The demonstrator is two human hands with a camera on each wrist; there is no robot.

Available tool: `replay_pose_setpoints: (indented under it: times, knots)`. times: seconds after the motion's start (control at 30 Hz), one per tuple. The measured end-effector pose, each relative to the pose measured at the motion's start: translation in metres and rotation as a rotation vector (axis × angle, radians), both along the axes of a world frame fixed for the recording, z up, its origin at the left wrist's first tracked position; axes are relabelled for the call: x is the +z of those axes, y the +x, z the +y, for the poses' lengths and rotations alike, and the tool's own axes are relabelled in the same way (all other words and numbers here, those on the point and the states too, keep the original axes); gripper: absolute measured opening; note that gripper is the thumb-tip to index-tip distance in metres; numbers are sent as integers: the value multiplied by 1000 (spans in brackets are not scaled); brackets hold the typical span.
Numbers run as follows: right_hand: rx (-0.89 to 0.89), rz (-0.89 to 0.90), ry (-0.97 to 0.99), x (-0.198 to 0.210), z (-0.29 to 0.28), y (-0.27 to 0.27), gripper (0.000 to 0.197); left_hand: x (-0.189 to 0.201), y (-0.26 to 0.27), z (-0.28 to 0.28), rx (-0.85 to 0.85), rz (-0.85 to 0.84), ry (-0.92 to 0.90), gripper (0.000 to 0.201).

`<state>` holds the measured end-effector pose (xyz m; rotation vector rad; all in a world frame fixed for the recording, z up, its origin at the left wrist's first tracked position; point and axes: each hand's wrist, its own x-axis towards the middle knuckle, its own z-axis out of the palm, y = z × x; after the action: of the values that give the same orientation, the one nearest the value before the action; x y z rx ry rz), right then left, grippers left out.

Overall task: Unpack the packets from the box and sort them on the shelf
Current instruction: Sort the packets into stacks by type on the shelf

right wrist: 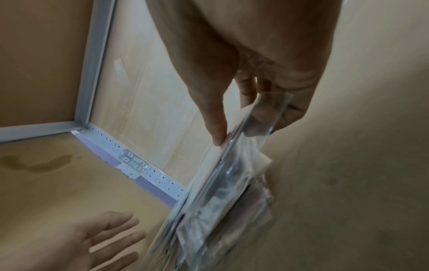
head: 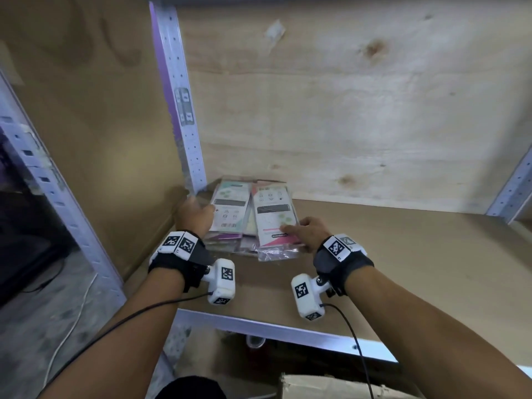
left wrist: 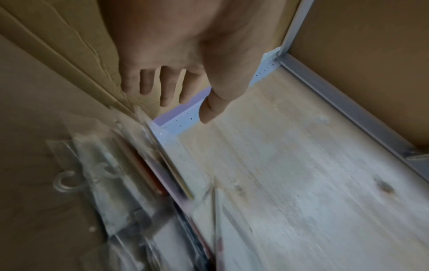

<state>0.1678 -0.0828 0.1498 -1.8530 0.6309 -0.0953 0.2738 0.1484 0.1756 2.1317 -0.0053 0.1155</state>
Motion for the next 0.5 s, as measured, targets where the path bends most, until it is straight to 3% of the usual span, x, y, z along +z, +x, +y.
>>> replay_pose_setpoints:
  times: [0.2, 0.37, 0.5]
  knots:
    - [38, -52, 130, 9, -10, -48, 25, 12, -49, -24, -45, -108, 38, 47]
    - [-25, -237, 358, 25, -25, -98, 51, 8, -104, -67, -265, -126, 150, 72]
    - [-38, -367, 442, 57, -35, -143, 37, 15, -140, -95, -473, -203, 332, 74]
